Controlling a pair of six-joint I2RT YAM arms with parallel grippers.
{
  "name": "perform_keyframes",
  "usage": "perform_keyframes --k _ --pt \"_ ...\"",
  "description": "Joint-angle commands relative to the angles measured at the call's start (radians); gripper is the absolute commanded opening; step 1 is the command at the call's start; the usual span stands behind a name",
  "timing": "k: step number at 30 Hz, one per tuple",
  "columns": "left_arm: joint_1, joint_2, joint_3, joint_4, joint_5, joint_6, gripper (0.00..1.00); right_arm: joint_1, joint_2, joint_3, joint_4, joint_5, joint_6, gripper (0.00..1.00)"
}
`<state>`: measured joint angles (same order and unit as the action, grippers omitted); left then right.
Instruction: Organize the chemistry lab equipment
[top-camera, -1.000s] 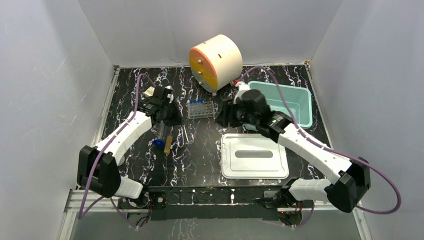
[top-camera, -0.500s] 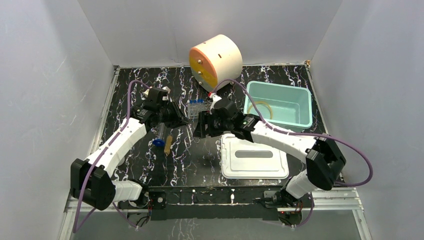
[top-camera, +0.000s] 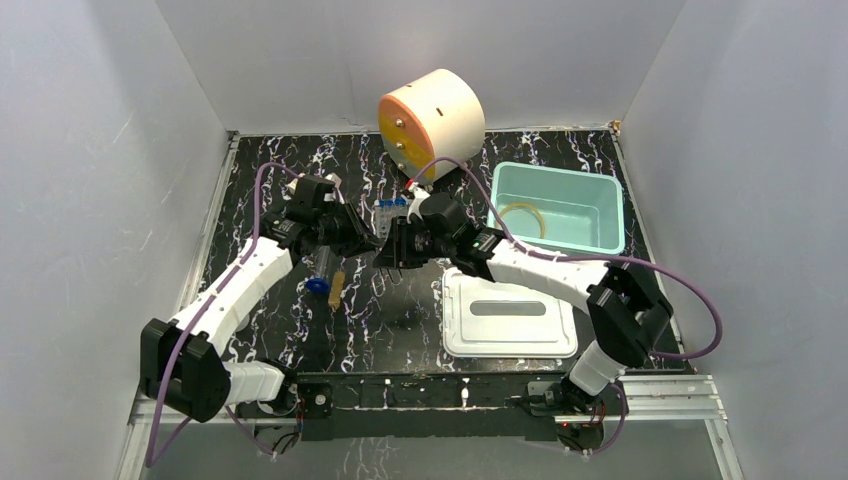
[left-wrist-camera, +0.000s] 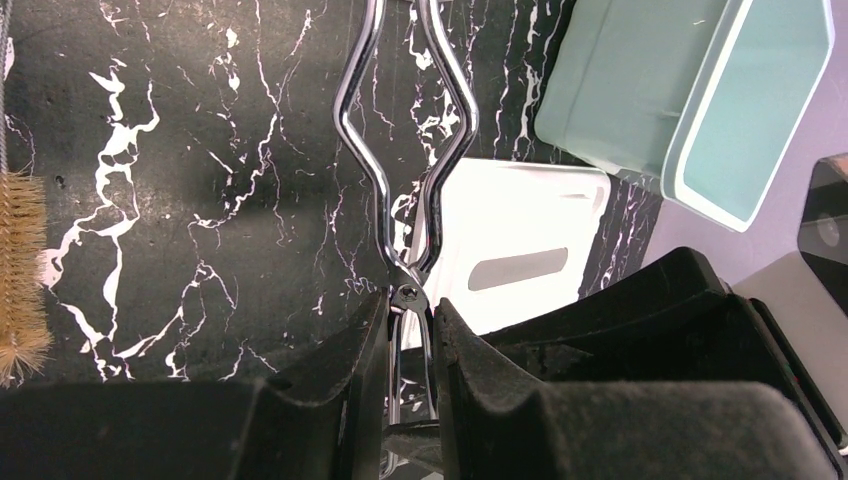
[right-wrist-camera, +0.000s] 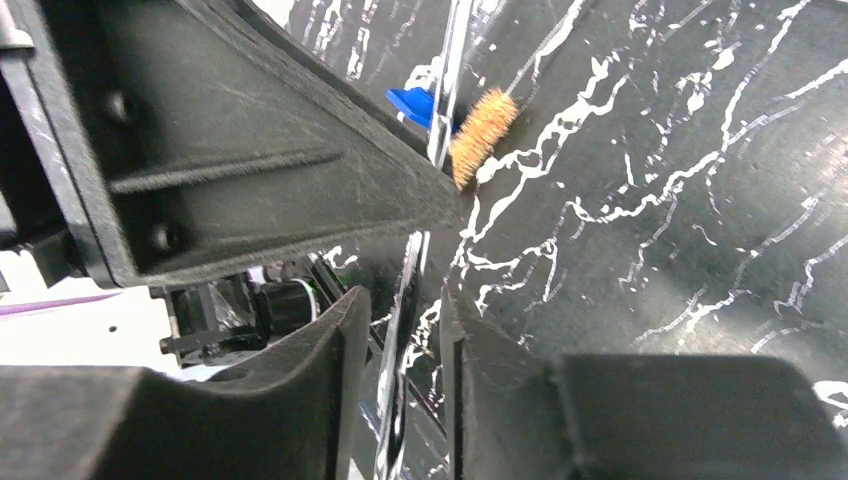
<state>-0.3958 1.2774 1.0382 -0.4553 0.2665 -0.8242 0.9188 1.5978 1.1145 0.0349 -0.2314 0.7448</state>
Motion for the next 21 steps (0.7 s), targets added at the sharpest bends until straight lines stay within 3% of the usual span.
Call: perform_keyframes --k 1,7,11,17,21 --pt "0.002 -0.061 -0.004 0.019 0.040 -0.008 0.11 0.004 0.004 -0.003 0.145 -0.038 0.017 0.36" --pt "0.004 -0.069 -0.007 0.024 0.046 -0.016 0.12 0.004 0.028 0.007 0.157 -0.083 0.025 0.12" --pt "0.008 -0.080 -0.011 0.029 0.042 -0.014 0.23 0.005 0.012 -0.005 0.157 -0.063 0.021 0.00" --pt "0.032 -0.091 0.011 0.021 0.033 0.003 0.45 0.002 -0.030 -0.032 0.157 -0.041 -0.013 0.00" --pt "0.072 -0.089 0.086 -0.041 0.010 0.103 0.61 -0.008 -0.078 -0.065 0.155 -0.036 -0.069 0.00"
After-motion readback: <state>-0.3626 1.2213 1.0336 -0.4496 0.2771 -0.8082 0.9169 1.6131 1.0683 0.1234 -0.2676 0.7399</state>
